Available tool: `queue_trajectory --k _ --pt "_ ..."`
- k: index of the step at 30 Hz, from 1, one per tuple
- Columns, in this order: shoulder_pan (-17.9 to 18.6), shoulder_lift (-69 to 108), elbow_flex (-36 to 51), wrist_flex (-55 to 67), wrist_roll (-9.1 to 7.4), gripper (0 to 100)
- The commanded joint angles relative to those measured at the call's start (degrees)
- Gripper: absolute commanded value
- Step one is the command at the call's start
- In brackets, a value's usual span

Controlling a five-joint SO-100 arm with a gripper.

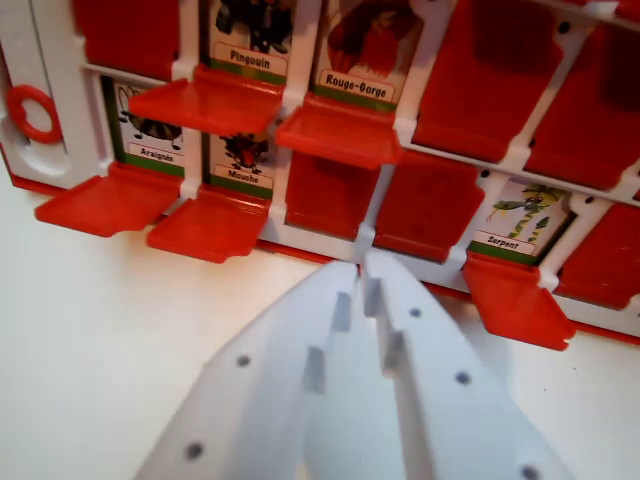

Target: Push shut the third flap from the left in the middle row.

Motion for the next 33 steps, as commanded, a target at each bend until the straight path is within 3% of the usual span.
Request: queue_trajectory --k 1,15,33 --pt "-0.62 -1.14 -5.89 -2.46 0.53 0" --pt "-1.05 -11.25 -11.43 -6.24 1.23 0" --pt "0.79 -19.78 -18.28 -8.09 0.7 0"
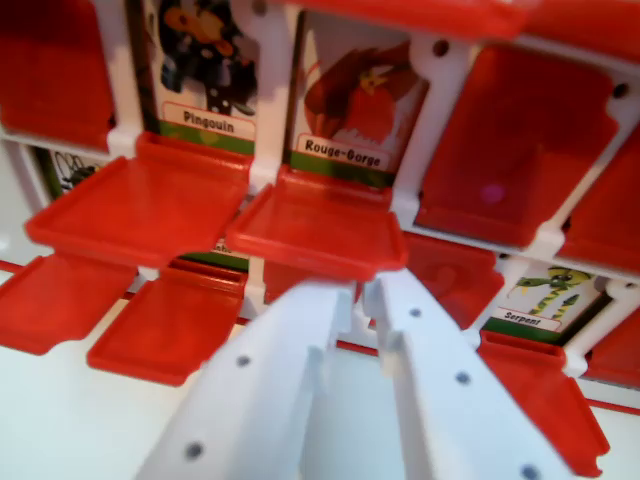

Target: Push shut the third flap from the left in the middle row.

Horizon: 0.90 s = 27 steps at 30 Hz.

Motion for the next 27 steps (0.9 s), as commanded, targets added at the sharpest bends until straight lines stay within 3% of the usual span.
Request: queue_trajectory --k 1,11,20,27 --pt "0.09 -0.53 -7.73 -0.97 0.0 0" --pt "0.44 -4.92 -13.1 -0.53 0.35 0" --pt "0.53 -5.63 -13.62 -0.97 -0.35 0" --pt "-0.44 5.01 -10.02 5.8 0.44 0"
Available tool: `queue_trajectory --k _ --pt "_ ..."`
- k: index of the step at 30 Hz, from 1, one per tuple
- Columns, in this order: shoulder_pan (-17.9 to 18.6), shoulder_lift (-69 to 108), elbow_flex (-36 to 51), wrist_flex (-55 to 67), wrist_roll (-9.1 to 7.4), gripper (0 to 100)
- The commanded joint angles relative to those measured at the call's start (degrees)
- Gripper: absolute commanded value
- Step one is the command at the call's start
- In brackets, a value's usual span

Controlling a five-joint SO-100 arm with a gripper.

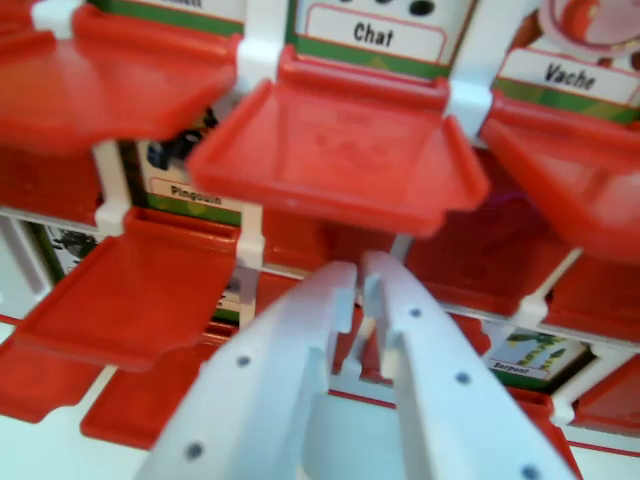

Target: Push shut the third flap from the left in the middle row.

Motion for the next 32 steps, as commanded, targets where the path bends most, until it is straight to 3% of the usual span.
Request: queue_trajectory --k 1,6,21,26,32 --pt "-1.41 12.74 -1.76 5.27 0.53 0" --pt "-2.72 29.88 3.78 15.82 1.14 0" --pt "-0.97 81.56 16.0 50.27 -3.25 0" --pt "-0.97 84.81 12.57 57.92 -1.76 0" --pt "-0.97 84.81 9.84 58.97 -1.49 0"
